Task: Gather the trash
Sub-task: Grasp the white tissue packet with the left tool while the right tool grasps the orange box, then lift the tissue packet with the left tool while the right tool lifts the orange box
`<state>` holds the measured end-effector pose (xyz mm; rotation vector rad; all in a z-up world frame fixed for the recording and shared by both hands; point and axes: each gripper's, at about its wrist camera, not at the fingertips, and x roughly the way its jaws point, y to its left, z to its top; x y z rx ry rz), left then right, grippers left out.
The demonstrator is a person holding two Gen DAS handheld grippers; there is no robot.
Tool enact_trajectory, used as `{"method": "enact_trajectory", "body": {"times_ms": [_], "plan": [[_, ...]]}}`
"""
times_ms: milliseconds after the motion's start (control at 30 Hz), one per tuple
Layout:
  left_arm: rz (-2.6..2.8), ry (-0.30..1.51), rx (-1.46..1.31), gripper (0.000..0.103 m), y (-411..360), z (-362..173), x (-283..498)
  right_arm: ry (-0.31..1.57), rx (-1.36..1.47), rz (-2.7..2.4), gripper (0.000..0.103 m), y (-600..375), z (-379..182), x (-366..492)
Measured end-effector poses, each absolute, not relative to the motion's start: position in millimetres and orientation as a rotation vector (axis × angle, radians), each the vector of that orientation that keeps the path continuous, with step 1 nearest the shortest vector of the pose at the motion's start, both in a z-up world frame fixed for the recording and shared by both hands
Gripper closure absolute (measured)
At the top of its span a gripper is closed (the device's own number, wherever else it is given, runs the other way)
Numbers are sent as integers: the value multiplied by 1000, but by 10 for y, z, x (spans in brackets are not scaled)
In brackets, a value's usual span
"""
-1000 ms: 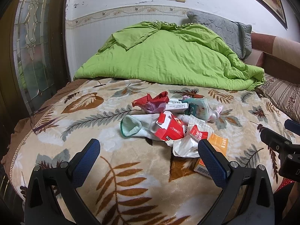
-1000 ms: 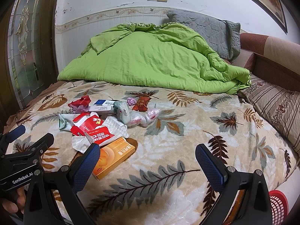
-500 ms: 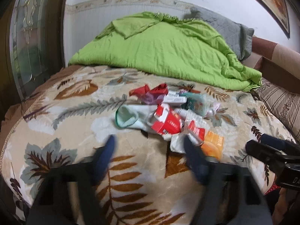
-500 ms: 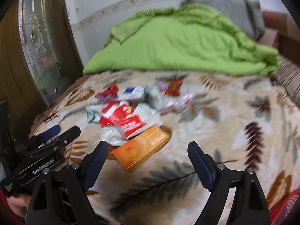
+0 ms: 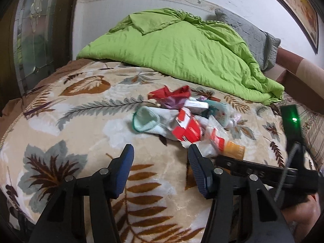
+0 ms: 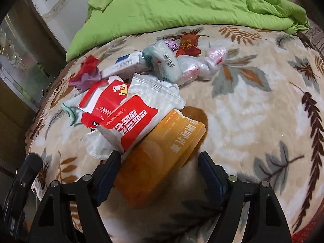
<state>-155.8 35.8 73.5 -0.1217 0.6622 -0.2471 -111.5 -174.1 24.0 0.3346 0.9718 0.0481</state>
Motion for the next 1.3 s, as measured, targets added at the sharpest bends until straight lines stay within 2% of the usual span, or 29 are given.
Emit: {"method": "enact_trajectory", "body": {"times_ms": [133,300,833,933,1000,1300], "plan": [[-281,668,-117,48,292,726,-1560,971,343,49,40,-1877,252,-1172],[-354,699,-121,48,117,691,-1514,925,409,5,51,-2237,315,-1370],[-545,889,-64,48,-1058,383,-901,675,406,-211,52,-2696,729,-1792],[-557,924,-39,56,-1180,285,-839,665,397,-209,52,-2704,756,-1808],[-548,915,-11,61,-1214,268,-851,667,390,-206,52,-2709,757,-1795],[-501,817,29,63,-1056,397,-1012,671,374,-166,52,-2607,756,-1798]]}}
